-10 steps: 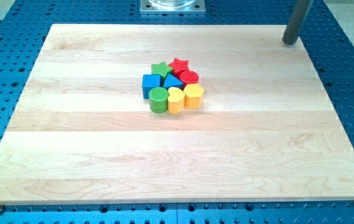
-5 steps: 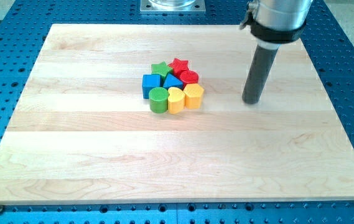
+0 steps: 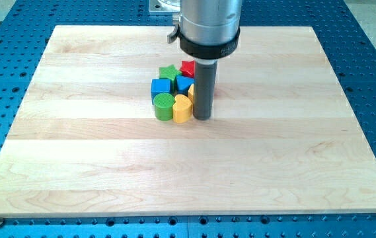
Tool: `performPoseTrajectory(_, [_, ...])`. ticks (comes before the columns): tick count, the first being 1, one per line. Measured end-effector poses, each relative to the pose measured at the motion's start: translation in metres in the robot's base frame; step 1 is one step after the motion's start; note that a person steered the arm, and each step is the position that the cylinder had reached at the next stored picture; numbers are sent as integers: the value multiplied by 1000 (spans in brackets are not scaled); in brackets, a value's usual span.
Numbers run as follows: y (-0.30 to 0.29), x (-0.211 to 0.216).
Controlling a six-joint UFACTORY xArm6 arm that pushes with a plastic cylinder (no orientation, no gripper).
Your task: Place the red blocksyellow hexagon and green star in a diagonal line
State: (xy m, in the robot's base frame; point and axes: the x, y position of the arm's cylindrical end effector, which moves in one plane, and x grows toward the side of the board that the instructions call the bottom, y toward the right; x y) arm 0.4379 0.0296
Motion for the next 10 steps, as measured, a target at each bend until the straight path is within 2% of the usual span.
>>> performPoseTrajectory(1, [13,-43])
performPoseTrajectory(3, [21,-36])
performPoseTrajectory(6, [-6,-74])
performPoseTrajectory(8, [-37,-34])
performPoseTrajectory(9, [-58,-30])
performPoseTrajectory(10, [-37,-39])
